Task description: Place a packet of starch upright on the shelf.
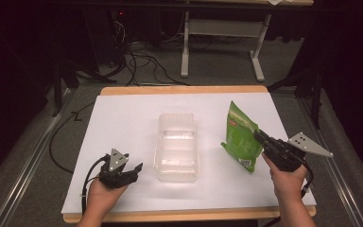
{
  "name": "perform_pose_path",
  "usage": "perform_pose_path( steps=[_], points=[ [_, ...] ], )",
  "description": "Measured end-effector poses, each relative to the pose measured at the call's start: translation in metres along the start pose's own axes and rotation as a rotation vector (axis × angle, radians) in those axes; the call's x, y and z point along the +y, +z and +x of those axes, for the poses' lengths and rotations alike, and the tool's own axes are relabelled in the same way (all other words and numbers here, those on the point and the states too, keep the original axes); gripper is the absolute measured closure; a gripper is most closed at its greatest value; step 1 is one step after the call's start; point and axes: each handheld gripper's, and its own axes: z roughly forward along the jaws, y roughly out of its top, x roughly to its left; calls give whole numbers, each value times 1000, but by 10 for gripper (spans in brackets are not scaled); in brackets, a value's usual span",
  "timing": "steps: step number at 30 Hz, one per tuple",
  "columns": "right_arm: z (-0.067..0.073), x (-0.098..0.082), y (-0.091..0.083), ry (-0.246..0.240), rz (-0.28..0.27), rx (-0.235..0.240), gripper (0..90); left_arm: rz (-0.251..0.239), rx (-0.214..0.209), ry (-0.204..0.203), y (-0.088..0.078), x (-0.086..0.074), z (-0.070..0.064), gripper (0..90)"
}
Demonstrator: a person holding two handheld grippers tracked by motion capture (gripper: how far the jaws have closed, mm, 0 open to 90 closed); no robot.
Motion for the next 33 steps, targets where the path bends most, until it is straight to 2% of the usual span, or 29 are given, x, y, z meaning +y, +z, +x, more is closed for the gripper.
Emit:
perform_pose_path(
  steps=[3, 6, 9, 12, 13, 16, 19, 23, 28, 32, 33],
  points=[
    [-2, -2, 2, 4, 10, 0, 829, 0, -2, 0, 0, 0, 0, 378],
    [-3, -2, 1, -8, 19, -6, 879, 0, -5, 1, 0, 0, 0, 378],
    [1, 1, 0, -20, 14, 50, 883, 2, -8, 4, 1, 0, 0, 378],
    [12, 1, 4, -54, 12, 104, 882, 4, -9, 6, 1, 0, 0, 378],
    [12, 1, 4, -54, 12, 104, 882, 4, -9, 6, 1, 0, 0, 378],
    [25, -1, 7, -72, 9, 142, 875, 3, -8, 8, 0, 0, 0, 378],
    [30, -3, 8, -83, 15, 152, 867, 1, -10, 6, 0, 0, -1, 378],
    [32, -5, 9, -109, 21, 116, 811, 4, -12, 12, 0, 0, -1, 378],
    [24, -9, 10, -84, 28, 86, 775, 8, -14, 16, 1, 0, -2, 378],
    [18, -9, 10, -78, 35, 42, 687, 14, -17, 20, 1, 0, -2, 378],
    [17, -10, 11, -87, 43, 11, 640, 13, -17, 20, 2, 0, -2, 378]
  ],
)
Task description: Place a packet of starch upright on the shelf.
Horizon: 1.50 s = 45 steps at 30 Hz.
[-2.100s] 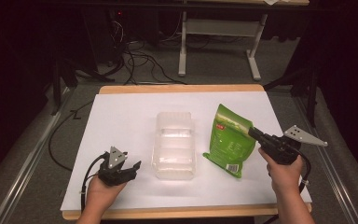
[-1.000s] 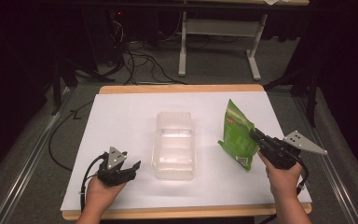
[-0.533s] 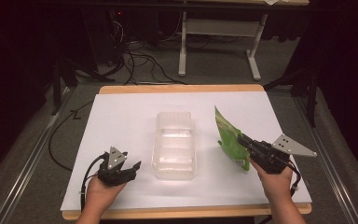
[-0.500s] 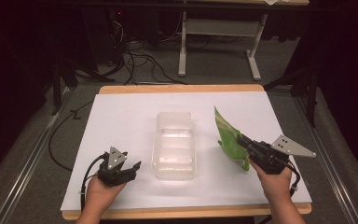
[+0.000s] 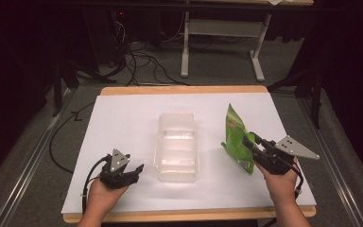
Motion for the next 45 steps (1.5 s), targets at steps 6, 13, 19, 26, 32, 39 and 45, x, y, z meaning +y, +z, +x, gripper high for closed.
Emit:
perform_pose_path(
  steps=[6, 13, 19, 26, 32, 39, 45],
  points=[
    [-9, -2, 4, 9, 25, -56, 619, -2, -2, 2, 0, 0, -1, 378],
    [-21, -6, 6, 65, 49, -68, 507, 2, -3, 6, 1, 0, -1, 378],
    [-28, -8, 9, 80, 65, -80, 451, 5, -3, 8, 1, 0, -1, 378],
    [-35, -10, 10, 86, 89, -136, 549, 6, -6, 9, 2, 0, -2, 378],
    [-41, -6, 5, 82, 84, -153, 896, 6, -3, 8, 2, 0, -2, 378],
    [-14, 7, -3, 16, 12, -23, 900, 2, -2, 10, 2, 0, -2, 378],
    [26, 13, 1, -60, 6, 103, 900, -2, 2, 4, 0, 0, 0, 378]
  ],
)
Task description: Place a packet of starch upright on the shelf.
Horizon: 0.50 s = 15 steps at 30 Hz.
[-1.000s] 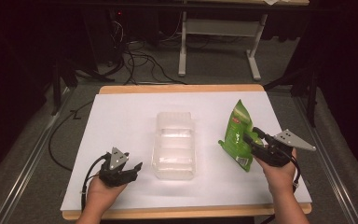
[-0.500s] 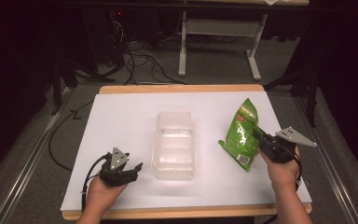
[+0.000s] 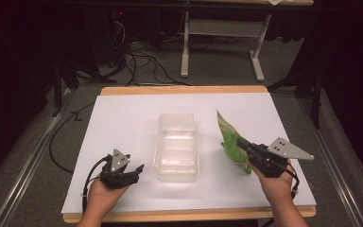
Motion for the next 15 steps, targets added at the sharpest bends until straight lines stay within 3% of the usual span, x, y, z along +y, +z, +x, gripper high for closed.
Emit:
perform_pose_path(
  steps=[2, 7, 9, 11, 15],
  points=[
    [11, 0, 1, -28, 10, 14, 900, -2, 1, -1, -1, 0, 0, 378],
    [29, -6, 0, -95, 31, -36, 878, -3, -3, 3, -1, 0, 0, 378],
    [32, -8, -1, -99, 34, -53, 837, -1, -5, 7, -1, 0, 0, 378],
    [32, -8, -1, -95, 35, -64, 851, -1, -7, 9, -1, 0, -1, 378],
    [32, -8, 0, -107, 48, -32, 900, -1, -5, 11, -1, 1, -1, 378]
  ],
)
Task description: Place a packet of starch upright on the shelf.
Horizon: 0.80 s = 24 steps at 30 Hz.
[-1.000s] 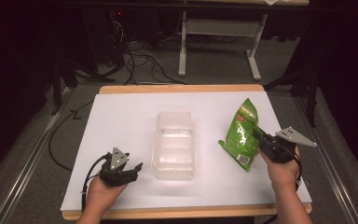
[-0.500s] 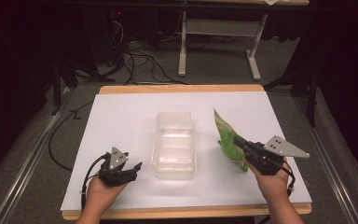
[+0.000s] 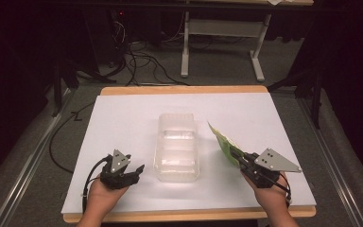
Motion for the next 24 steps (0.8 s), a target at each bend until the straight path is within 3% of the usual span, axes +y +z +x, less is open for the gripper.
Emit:
perform_pose_path(
  steps=[10, 16, 17, 20, 22, 24],
  points=[
    [3, -4, 8, -14, 20, -26, 771, 4, -2, 4, 0, 0, -1, 378],
    [-6, -10, 12, 4, 43, -65, 744, 6, -2, 6, 1, 0, -1, 378],
    [-8, -11, 12, 13, 45, -69, 745, 6, -2, 6, 1, 0, -1, 378],
    [-13, -9, 7, 18, 35, -61, 885, 7, 0, 6, 1, 0, -1, 378],
    [-15, -7, 5, 41, 22, -45, 891, 7, -1, 6, 1, 0, -1, 378],
    [-15, -6, 3, 31, 8, -50, 860, 7, 0, 5, 1, 0, -1, 378]
  ],
)
